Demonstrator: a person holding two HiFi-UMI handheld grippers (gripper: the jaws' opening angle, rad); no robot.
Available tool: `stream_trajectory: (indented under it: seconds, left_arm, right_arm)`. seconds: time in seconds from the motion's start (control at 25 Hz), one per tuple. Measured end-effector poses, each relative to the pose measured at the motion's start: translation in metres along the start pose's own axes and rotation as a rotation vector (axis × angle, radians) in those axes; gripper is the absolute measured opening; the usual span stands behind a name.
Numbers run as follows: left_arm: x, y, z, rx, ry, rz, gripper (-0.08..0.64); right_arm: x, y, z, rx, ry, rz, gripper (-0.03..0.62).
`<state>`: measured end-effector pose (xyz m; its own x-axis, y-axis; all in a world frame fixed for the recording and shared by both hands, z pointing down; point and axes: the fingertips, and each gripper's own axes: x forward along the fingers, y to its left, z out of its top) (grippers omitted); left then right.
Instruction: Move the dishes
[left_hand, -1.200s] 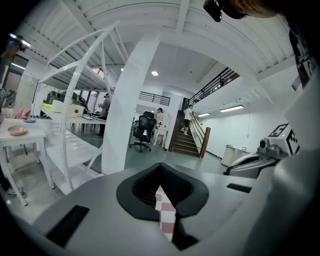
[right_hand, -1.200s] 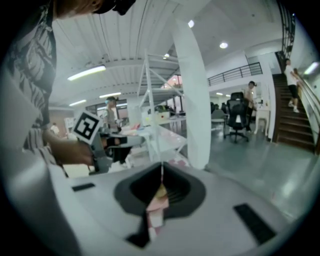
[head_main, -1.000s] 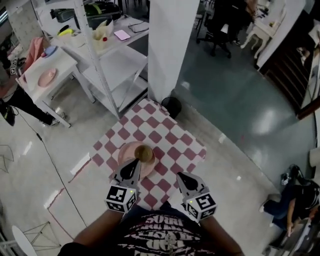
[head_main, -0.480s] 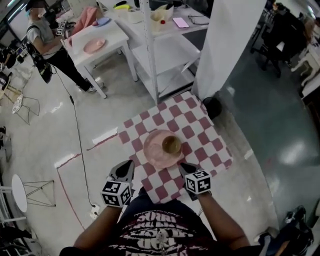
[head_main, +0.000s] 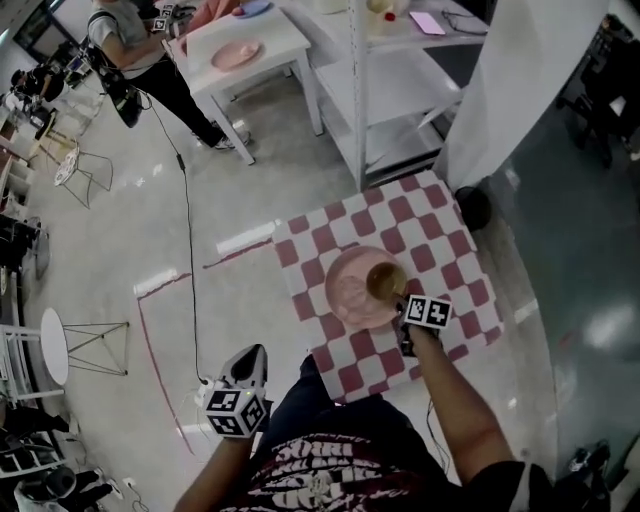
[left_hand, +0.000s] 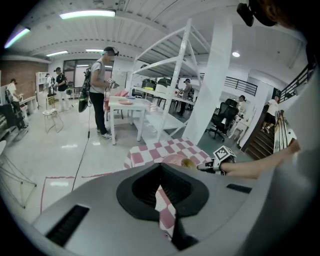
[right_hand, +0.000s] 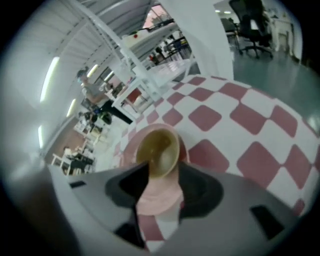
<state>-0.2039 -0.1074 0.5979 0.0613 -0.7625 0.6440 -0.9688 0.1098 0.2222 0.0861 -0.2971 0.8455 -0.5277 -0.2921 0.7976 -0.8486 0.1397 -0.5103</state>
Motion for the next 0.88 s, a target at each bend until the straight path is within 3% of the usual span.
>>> stream_trajectory:
  seconds: [0.2, 0.28, 0.32, 0.44, 0.64, 0.88]
  left_arm:
    - [0.015, 0.011, -0.008, -0.018, 0.020, -0.023, 0.031]
    - [0.029, 0.009, -0.004, -0.011, 0.027, -0.054, 0.031]
    - [0.036, 0.006, -0.001, -0.004, 0.031, -0.077, 0.031]
    - [0.057, -0.007, 0.013, 0.028, 0.036, -0.151, 0.031]
    - [0.093, -0.021, 0.031, 0.078, 0.050, -0.257, 0.031]
    - [0.129, -0.038, 0.047, 0.137, 0.084, -0.343, 0.031]
  right_arm:
    - [0.036, -0.016, 0.002, 0.117, 0.064, -0.094, 0.185]
    - [0.043, -0.023, -0.002, 0.139, 0.094, -0.130, 0.082]
    - [0.042, -0.027, -0.003, 0.144, 0.094, -0.147, 0.064]
    - [0.024, -0.031, 0.003, 0.156, 0.056, -0.169, 0.041]
    - [-0.013, -0.028, 0.019, 0.223, -0.047, -0.124, 0.041]
    - [-0.073, -0.092, 0.011, 0.321, -0.100, -0.241, 0.041]
